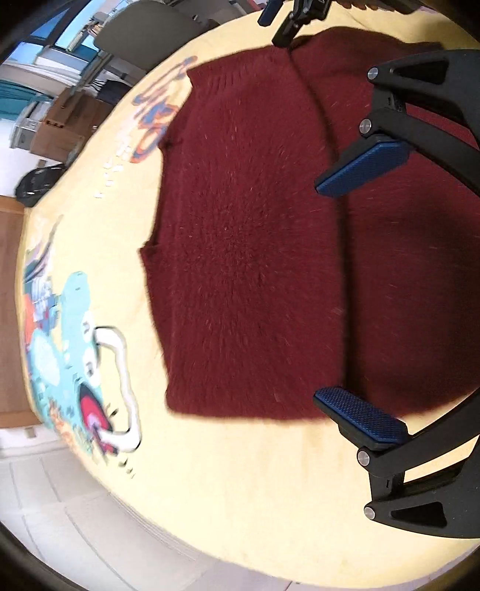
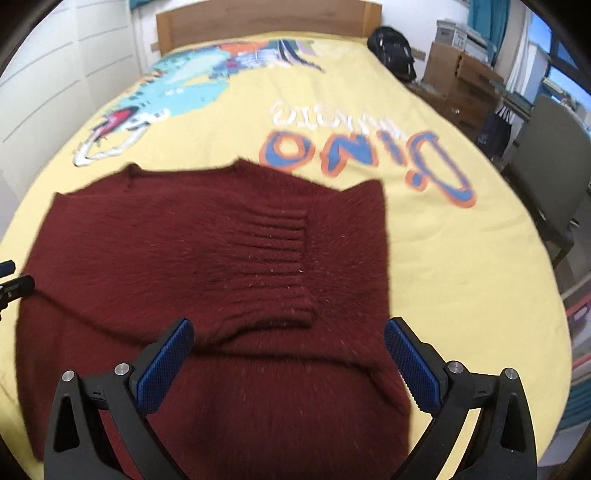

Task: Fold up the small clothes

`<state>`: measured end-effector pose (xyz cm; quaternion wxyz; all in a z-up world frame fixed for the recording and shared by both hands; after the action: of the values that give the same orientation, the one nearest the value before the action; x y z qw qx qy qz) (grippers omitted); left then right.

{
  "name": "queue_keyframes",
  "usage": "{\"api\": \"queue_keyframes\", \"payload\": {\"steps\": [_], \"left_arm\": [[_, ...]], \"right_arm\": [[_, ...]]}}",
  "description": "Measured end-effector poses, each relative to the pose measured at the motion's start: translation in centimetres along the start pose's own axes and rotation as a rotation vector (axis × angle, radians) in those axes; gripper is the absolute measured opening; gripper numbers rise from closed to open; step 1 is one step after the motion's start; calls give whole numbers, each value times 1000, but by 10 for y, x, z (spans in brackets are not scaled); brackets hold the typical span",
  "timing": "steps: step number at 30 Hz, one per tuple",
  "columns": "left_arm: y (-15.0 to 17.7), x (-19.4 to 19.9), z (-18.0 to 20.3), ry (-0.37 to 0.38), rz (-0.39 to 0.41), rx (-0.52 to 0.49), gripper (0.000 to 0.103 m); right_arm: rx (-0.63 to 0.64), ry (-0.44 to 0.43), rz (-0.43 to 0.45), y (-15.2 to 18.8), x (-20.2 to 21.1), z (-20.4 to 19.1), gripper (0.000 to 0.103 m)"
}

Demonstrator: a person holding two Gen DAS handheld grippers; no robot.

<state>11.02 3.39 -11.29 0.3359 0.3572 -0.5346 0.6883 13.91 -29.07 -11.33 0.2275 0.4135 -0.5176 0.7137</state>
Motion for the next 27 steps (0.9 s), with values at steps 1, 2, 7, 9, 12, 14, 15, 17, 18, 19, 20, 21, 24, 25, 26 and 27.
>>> {"api": "queue_keyframes", "payload": {"steps": [1,2,7,9,12,14,15,17,18,19,20,21,24,25,26,27], "left_arm": [[4,12,-3,-3,20,0,102],[10,21,-6,-13,32,0,102],[44,47,-26,-70,59,9,102],[64,50,-33,-93,39,7,102],[89,55,-42,-79,0,47,102],[103,62,-48,-69,-16,77,102],[108,66,-49,-74,-20,83,102],[117,70,-52,-80,-30,91,102],[123,71,-53,-80,-39,94,102],[129,72,-53,-81,-51,98,102],[135,72,-55,-82,-61,103,102],[140,71,-56,-84,-70,107,102],[156,66,-62,-103,-115,118,102],[160,64,-63,-109,-128,121,102],[164,63,-64,-113,-140,124,102],[166,61,-65,-115,-149,128,102]], "right_arm": [[-3,6,8,4,12,2,102],[-3,14,13,7,19,2,102],[-6,41,26,39,57,3,102],[-33,29,21,56,67,3,102],[-44,35,-17,83,74,3,102],[-57,34,-45,102,77,4,102],[-71,38,-61,114,79,6,102],[-90,37,-81,131,79,8,102],[-100,38,-92,141,81,9,102],[-106,39,-101,148,81,9,102],[-112,39,-112,156,81,9,102],[-119,36,-123,163,81,10,102],[-142,23,-137,180,80,10,102],[-147,18,-140,183,80,10,102],[-150,13,-144,185,78,9,102],[-151,7,-147,185,77,8,102]]}}
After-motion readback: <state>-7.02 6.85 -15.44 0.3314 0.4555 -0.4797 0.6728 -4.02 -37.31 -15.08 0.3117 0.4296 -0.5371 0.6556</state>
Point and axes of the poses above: each gripper's, at about its wrist camera, not at the fingertips, and x roughly against the way its jaws point, z to its right, y to its underside, the point moved 4 cm from there along -x, roughly the way its jaws point, and after that the axes turned 15 degrees about x, right-handed, at the moved point
